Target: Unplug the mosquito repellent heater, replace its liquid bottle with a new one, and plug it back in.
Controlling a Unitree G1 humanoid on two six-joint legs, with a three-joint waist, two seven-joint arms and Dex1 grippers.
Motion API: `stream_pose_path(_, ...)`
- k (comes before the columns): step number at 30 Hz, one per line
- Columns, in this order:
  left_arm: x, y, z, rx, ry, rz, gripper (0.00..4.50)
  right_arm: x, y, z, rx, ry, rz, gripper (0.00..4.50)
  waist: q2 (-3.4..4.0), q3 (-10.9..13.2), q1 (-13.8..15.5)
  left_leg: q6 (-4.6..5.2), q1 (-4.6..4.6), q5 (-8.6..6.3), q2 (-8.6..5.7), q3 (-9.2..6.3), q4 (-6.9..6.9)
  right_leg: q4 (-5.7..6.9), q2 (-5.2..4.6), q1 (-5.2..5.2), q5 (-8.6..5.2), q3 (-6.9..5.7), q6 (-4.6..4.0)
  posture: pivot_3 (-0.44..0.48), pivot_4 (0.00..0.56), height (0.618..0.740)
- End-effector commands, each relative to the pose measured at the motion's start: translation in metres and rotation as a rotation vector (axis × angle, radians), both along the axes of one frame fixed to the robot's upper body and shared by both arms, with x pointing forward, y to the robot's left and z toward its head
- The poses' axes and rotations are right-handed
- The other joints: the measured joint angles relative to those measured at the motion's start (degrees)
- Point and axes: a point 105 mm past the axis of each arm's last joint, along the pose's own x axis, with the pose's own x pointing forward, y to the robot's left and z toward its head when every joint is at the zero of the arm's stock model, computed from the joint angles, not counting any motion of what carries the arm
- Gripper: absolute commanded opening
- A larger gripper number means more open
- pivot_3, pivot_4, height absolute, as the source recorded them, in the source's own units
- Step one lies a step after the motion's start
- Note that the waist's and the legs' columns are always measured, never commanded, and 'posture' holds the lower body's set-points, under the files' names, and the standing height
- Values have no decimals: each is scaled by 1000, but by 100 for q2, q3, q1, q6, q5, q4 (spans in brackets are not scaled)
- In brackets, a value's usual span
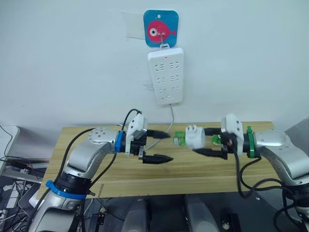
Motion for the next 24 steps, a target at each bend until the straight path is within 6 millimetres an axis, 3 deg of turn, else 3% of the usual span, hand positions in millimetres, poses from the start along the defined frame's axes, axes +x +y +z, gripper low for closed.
stream_pose_path(1,15,-4,5,96,-326,127,4500,-4,9,16,114,140,-107,2912,0,0,-3,0,-1,0,0,0,-1,0,-7,-1,0,0,0,-136,224,740)
stream_pose_path(5,26,-14,1,207,-567,192,4500,-6,12,12,139,256,-184,2912,0,0,-3,2,-3,-1,-6,3,-8,-3,3,-2,0,-3,0,-142,223,740)
stream_pose_path(10,36,-21,1,265,-714,213,4500,-10,14,9,129,324,-227,2912,0,0,-1,4,-5,-1,-23,9,-3,7,-5,-1,1,0,1,-150,222,740)
stream_pose_path(22,33,-40,-10,275,-693,164,4500,-16,29,12,164,348,-217,2912,2,-1,-52,5,-4,-1,-11,8,-4,14,9,-5,0,-3,2,-167,221,740)
stream_pose_path(24,33,-40,-11,279,-687,160,4106,-16,30,12,167,349,-222,2912,2,-1,-52,5,-4,-1,-11,8,-4,14,9,-5,0,-3,2,-167,221,740)
